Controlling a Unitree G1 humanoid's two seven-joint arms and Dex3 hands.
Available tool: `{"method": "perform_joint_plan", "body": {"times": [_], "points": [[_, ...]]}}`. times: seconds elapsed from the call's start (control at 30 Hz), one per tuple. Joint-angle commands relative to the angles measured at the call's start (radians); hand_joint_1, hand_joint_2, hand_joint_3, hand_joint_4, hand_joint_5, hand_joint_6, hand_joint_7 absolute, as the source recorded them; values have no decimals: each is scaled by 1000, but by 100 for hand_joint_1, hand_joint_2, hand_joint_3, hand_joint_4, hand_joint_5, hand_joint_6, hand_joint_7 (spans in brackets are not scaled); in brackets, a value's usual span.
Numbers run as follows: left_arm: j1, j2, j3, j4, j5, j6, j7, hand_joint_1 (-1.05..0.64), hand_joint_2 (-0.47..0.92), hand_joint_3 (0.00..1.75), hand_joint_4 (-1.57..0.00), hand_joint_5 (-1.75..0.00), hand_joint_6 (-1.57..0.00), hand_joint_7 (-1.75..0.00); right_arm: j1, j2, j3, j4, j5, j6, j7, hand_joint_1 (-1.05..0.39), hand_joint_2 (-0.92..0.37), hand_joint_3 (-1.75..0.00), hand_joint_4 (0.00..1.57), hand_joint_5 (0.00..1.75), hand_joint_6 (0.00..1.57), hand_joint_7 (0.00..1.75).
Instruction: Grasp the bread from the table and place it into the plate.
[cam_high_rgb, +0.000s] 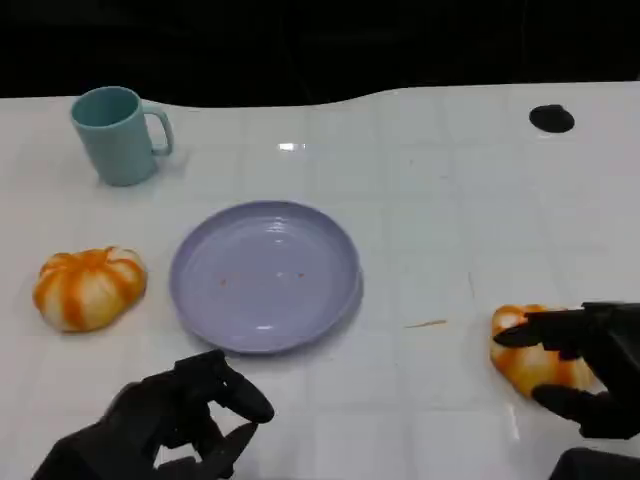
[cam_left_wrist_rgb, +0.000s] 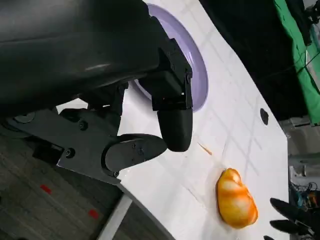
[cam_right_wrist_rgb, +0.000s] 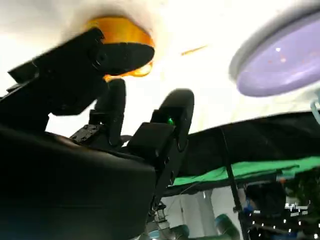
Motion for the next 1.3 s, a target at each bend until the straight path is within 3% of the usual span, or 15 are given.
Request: {"method": "perform_joint_plan", "body": {"times": [0.03, 0.27, 0.57, 0.93, 1.3], "points": [[-6, 11, 4, 15, 1, -7, -6, -21, 81, 65, -62, -175, -63, -126, -2, -30, -7, -44, -29, 53, 65, -39, -80, -4, 37, 26, 53, 0], [-11, 11, 2, 17, 6, -7, -4, -21, 81, 64, -62, -175, -63, -125, -16, -26, 23, -77, -76, 124, 156, -39, -81, -1, 19, 16, 34, 0], [-11, 11, -4, 10, 11, 5, -1, -21, 81, 64, -61, -174, -64, -125, -66, -38, 75, 2, -121, 171, 206, -41, -83, -1, 19, 17, 32, 0], [-5, 8, -10, 3, 14, 2, 4, -23, 81, 64, -64, -175, -64, -124, -198, -37, 145, 233, -147, 185, 177, -45, -88, -1, 22, 16, 35, 1], [8, 6, -14, -10, 13, -2, 5, -25, 80, 65, -63, -175, -65, -124, -345, 19, 214, 486, -105, 219, 121, -50, -92, -9, 23, 14, 36, 0]]}}
